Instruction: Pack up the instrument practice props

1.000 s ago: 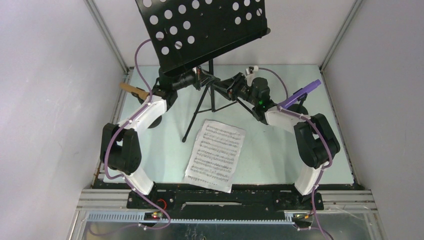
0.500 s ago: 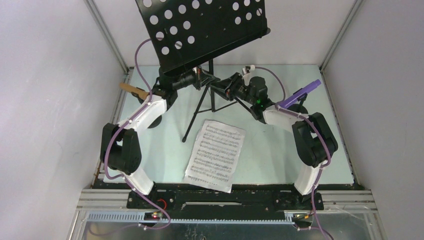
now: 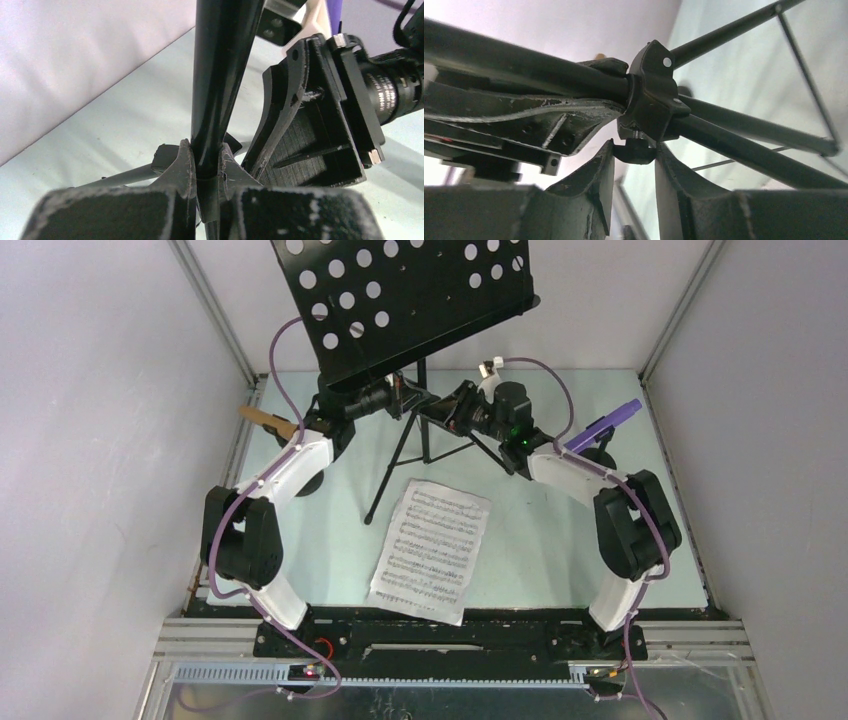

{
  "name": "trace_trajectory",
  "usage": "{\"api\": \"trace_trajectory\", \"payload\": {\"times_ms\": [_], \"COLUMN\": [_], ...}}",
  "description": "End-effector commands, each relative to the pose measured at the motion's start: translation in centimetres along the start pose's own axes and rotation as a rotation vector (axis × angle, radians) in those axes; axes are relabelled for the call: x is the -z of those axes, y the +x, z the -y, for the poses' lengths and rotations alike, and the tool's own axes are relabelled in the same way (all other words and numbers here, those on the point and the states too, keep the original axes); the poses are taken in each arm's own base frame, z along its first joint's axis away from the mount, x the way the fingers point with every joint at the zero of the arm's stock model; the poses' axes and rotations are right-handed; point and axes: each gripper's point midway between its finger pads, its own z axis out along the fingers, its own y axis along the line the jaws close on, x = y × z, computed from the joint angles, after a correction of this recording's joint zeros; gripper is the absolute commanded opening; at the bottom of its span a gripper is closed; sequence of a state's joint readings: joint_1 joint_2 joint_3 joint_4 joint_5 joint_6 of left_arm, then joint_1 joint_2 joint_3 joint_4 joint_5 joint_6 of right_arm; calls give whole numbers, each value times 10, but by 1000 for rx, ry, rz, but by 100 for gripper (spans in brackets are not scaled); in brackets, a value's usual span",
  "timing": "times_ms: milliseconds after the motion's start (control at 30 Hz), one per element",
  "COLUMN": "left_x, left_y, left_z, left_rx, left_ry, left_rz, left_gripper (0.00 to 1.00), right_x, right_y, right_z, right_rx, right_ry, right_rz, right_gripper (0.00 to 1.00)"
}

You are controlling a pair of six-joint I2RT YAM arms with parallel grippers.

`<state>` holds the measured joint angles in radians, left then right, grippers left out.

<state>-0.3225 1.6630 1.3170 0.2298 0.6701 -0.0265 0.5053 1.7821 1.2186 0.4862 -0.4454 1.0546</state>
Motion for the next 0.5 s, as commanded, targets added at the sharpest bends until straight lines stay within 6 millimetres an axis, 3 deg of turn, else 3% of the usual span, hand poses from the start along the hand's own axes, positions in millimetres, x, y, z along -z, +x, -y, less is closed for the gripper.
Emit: {"api": "trace_trajectory", "payload": {"times_ms": [0,133,267,467], "left_x": [-4,-3,-3,-3], "left_y": [-10,-11,-10,-10], "left_z": [-7,-7,-7,-8], "left_rx": [20,18,18,19], "left_ry": [-28,-30,-29,-30], "left_rz": [3,4,3,3], "left_gripper": [6,6,6,6], "right_x": [5,8,9,5], "right_y": [-9,-8,1,19], "right_z": [-4,-17,-24,-23], "right_rx": [362,677,1118,1691], "right_ry": [126,175,237,435], "right_rz": [31,57,49,4], "right_gripper": [14,12,12,11]}}
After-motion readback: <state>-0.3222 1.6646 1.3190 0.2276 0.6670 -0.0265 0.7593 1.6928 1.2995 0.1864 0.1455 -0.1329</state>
